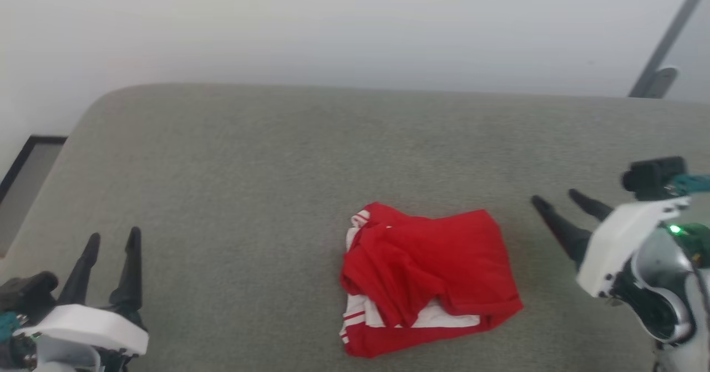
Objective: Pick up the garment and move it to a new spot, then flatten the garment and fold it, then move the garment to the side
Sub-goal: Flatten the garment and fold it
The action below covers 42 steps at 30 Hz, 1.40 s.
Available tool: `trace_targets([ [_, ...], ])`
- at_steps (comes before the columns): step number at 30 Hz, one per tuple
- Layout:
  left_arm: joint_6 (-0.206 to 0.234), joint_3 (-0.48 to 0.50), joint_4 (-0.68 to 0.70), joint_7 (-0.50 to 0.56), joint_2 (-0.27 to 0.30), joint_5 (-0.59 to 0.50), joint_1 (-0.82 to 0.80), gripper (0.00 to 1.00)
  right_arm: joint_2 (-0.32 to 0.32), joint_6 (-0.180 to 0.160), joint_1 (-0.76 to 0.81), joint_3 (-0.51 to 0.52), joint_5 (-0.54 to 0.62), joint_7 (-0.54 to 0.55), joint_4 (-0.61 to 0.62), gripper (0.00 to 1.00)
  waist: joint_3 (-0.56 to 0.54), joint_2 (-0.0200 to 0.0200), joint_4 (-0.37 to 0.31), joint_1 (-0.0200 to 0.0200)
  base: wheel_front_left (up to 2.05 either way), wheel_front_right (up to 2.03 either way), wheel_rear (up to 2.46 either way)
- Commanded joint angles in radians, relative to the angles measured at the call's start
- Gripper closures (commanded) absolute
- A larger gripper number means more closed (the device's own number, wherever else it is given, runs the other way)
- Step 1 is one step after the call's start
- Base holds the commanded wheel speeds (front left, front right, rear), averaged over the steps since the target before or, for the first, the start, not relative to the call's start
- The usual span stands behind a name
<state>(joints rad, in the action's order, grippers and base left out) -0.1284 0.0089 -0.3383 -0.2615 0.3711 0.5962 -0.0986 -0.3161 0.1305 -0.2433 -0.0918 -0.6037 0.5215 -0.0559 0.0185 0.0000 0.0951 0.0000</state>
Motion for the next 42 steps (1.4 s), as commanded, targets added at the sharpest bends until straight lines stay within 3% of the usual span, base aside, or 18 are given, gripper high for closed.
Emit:
trace_targets([
  [1,-0.003,0.013,0.004,-0.004,0.005,-0.013,0.016,0.0,-0.009,0.0,0.018,0.009,0.01,-0.036,0.002,0.0,-0.017,0.0,-0.027,0.0,0.0,0.0,0.0],
  [8,-0.003,0.056,0.029,-0.004,0.005,-0.048,0.047,0.0,-0.067,0.0,0.07,0.024,0.058,-0.245,-0.027,0.0,-0.024,0.0,-0.083,0.0,0.0,0.0,0.0],
  [22,-0.003,0.131,0.067,-0.004,-0.036,-0.118,0.108,0.0,-0.095,0.0,0.164,0.067,0.129,-0.575,-0.153,0.0,-0.037,0.0,-0.129,0.0,0.0,0.0,0.0],
  [31,-0.003,0.15,0.071,-0.004,-0.034,-0.127,0.138,0.0,-0.093,0.0,0.186,0.061,0.121,-0.64,-0.216,0.0,-0.04,0.0,-0.123,0.0,0.0,0.0,0.0],
  [42,-0.003,0.148,0.072,-0.004,-0.041,-0.135,0.135,0.0,-0.094,0.0,0.176,0.056,0.126,-0.639,-0.228,0.0,-0.038,0.0,-0.107,0.0,0.0,0.0,0.0],
])
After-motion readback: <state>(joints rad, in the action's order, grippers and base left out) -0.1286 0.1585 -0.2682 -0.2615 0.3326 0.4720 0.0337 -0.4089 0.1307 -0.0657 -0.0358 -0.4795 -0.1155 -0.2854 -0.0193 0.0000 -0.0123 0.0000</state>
